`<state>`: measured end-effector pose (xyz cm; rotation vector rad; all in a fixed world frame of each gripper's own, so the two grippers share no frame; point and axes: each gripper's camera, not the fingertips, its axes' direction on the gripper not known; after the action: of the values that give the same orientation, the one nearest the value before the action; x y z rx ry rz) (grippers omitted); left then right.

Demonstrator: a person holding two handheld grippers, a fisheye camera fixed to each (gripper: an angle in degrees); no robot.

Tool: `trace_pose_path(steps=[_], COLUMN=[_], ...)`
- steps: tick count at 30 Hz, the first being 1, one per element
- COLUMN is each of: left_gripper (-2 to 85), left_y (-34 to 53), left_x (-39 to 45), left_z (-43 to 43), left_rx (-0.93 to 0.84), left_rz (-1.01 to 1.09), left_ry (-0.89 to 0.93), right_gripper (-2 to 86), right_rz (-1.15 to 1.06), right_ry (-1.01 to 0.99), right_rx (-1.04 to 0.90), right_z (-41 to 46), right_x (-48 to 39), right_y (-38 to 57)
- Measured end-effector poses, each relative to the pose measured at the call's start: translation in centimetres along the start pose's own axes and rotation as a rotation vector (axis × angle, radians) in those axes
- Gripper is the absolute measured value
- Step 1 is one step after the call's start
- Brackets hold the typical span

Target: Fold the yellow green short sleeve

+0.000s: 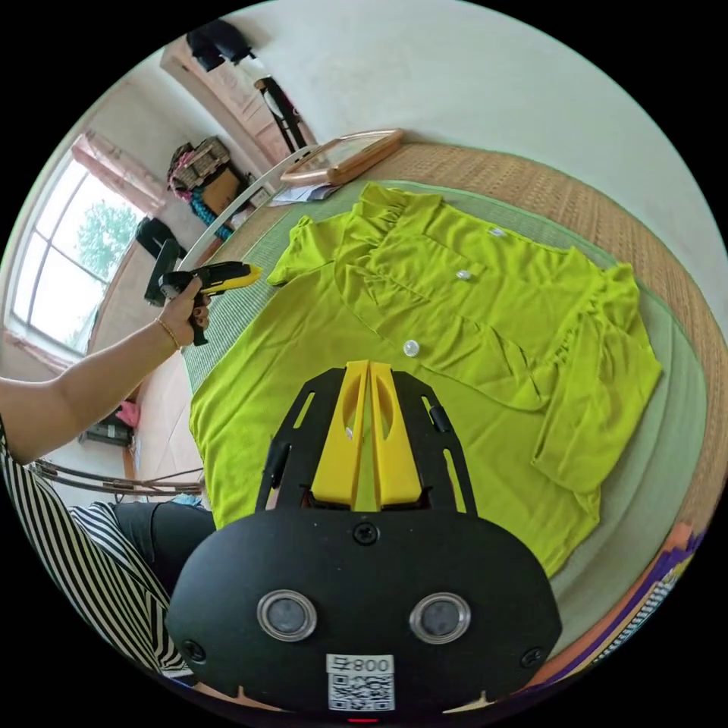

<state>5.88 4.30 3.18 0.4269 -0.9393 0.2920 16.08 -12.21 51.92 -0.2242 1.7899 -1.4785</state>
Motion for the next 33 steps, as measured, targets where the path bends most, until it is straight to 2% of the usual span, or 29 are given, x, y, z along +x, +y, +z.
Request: trace_pose_path(steps=[4, 9, 17, 24, 33], left_gripper=[7.8, 2.6, 0.7, 0.4, 0.5], left_y=[0.0, 1.3, 3.3, 5.3, 7.9], left_x=[-0.8, -2.0, -4.0, -3.3, -3.0], left_z=[0.5, -0.8, -3.9, -4.9, -4.1], left_rx=[-0.073, -0.071, -0.026, -0.044, -0.072], left_rz=[0.074, 0.165, 0.211, 0.332, 0.398], left_ry=[-0.068, -0.212, -0.098, -0.092, -0.129], right_gripper=[0.7, 1.7, 4.2, 6.4, 7.4], right_rz=[-0.067, -0.079, -0.116, -0.214, -0.366], right_ry=[-0.013, -0.058, -0.11, -0.095, -0.055], right_rx=[-0.041, -0.059, -0.068, -0.024, -0.094], right_z=[3.2, 6.4, 11.5, 14.3, 21.9], right_x=[-2.6, -4.0, -7.1, -11.3, -18.3], right_y=[-4.8, -9.1, -16.8, -25.6, -35.6])
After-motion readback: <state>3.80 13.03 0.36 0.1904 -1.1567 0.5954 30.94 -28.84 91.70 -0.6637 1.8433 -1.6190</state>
